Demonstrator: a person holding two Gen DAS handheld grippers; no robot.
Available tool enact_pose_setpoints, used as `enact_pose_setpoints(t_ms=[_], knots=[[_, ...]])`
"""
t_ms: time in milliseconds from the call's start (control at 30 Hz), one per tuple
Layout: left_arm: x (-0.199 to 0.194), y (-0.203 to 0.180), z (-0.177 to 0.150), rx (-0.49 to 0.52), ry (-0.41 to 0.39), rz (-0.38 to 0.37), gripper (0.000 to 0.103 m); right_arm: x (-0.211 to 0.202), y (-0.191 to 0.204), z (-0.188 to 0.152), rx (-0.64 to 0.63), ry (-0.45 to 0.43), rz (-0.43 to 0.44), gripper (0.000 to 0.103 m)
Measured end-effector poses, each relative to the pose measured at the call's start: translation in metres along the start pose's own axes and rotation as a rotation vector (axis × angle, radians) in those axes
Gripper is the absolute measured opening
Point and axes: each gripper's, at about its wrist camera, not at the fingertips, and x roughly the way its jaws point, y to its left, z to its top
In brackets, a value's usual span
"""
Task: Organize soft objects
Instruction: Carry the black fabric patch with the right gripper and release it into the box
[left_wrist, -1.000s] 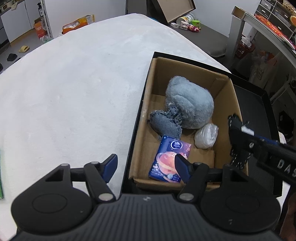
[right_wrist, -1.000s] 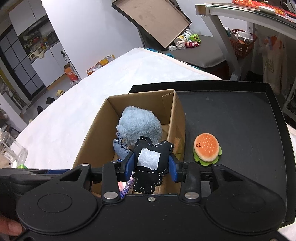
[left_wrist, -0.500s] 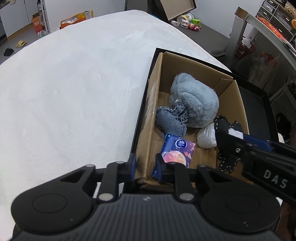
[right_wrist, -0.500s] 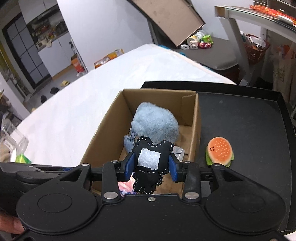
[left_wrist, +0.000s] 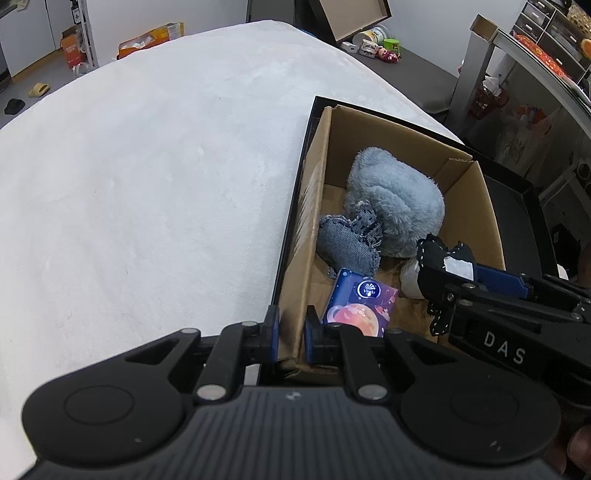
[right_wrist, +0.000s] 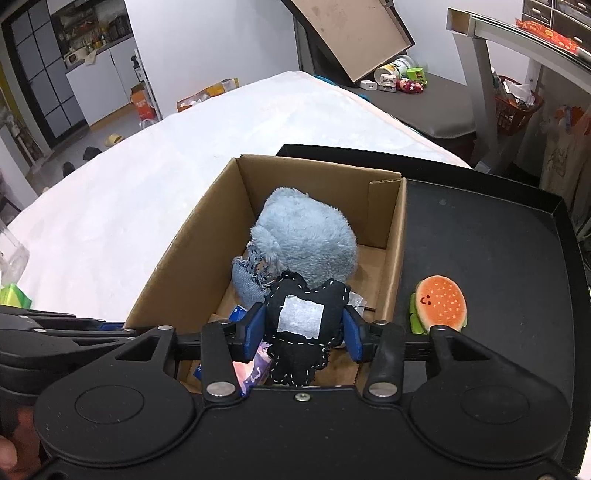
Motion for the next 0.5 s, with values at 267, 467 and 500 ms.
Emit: enact_pose_setpoints(t_ms=[267,467,500], knots=[[0.0,0.0,0.002,-0.013,0.026,0.008,0.013,-0.005,-0.001,0.001,0.003,-0.007,-0.003,0.059],[-0.004,-0.006,0.004,0.006,0.029,0.023,0.016,-0.016,-0.006,0.004,0.022,-0.035,0.007,0.062],[-0.004,-0.007,0.004,0.011,0.031,0.028,0.016,-0.017,-0.006,0.004,0.024,-0.038,0.01,0.062]])
